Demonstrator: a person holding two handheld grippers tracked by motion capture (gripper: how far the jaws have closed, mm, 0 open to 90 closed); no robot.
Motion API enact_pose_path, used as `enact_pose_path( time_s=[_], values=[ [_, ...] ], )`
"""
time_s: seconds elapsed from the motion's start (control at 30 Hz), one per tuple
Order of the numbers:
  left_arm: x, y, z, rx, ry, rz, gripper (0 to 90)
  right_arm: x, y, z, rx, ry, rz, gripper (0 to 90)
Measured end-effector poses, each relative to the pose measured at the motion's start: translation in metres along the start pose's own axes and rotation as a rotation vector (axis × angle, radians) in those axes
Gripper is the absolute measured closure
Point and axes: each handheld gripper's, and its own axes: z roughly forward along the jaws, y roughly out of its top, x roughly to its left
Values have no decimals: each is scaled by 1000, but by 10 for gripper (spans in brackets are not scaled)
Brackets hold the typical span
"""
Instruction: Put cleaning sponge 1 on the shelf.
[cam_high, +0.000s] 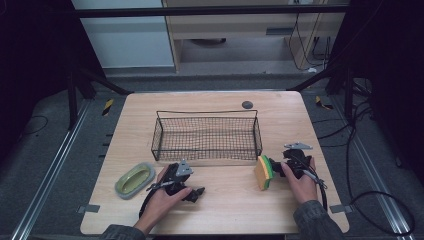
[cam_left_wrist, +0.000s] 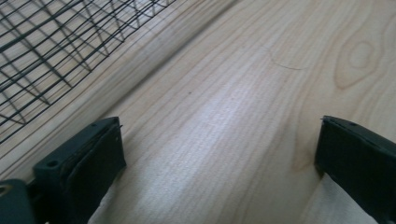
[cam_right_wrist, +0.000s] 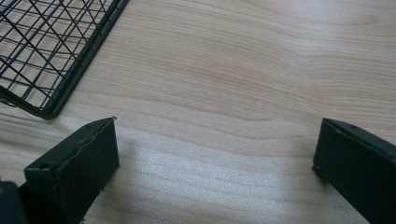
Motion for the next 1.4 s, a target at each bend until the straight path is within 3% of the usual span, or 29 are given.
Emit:
enact_pose_path(
  time_s=[0.13, 0.33, 0.43, 0.5, 0.53, 0.57, 0.6, 0.63, 0.67, 0.73, 0.83, 0.87, 0.93, 0.97, 1.0, 1.1, 1.13, 1.2, 1.3, 1.4],
  values=[
    [-4, 6, -9, -30, -46, -11, 30, 1, 0, 0, 0, -7, 5, 4],
    [-11, 13, -22, -54, -38, 33, 43, 0, -2, -2, 1, 5, -1, 4],
    [-12, 16, -29, -48, -54, 19, 90, -2, -4, -4, 0, 5, -1, 4],
    [-14, 21, -36, -21, -57, 38, 89, -2, -4, -4, -1, 3, -3, 4],
    [-16, 28, -49, -1, -22, 82, 82, -1, -4, -4, 0, 4, 0, 4],
    [-16, 28, -49, -1, -22, 82, 72, -1, -4, -4, 0, 4, 0, 4],
    [-13, 34, -61, 17, 18, 109, 63, -1, -4, -5, 1, 0, 6, 4],
    [-8, 35, -67, 27, 38, 107, 56, -1, -5, -5, 2, -1, 1, 4],
    [-8, 35, -67, 27, 38, 107, 55, -2, -6, -6, 1, 6, 2, 4],
    [10, 36, -87, 25, 83, 66, 55, -4, -9, -9, 0, 13, -15, 4],
    [24, 35, -98, 39, 94, 37, 53, -5, -13, -13, -1, 19, -19, 4],
    [38, 31, -107, 80, 100, 26, 51, -6, -16, -16, -3, 25, -35, 4],
    [51, 26, -117, 115, 115, 8, 47, -6, -18, -18, -3, 30, -35, 4],
    [51, 26, -117, 115, 115, 8, 45, -5, -18, -19, -3, 29, -29, 4],
    [63, 23, -128, 146, 132, 7, 43, -5, -18, -19, -2, 28, -28, 4],
    [71, 22, -140, 130, 144, -15, 36, -5, -18, -19, 1, 29, -32, 4],
    [76, 22, -152, 113, 153, -36, 31, -6, -19, -19, -3, 30, -33, 4],
    [79, 22, -157, 120, 159, -43, 27, -6, -19, -19, -2, 32, -39, 4],
    [86, 21, -162, 189, 191, -47, 34, -6, -20, -20, -3, 36, -41, 4],
    [96, 17, -162, 273, 187, -68, 43, -6, -21, -22, -4, 38, -35, 4]
  ],
)
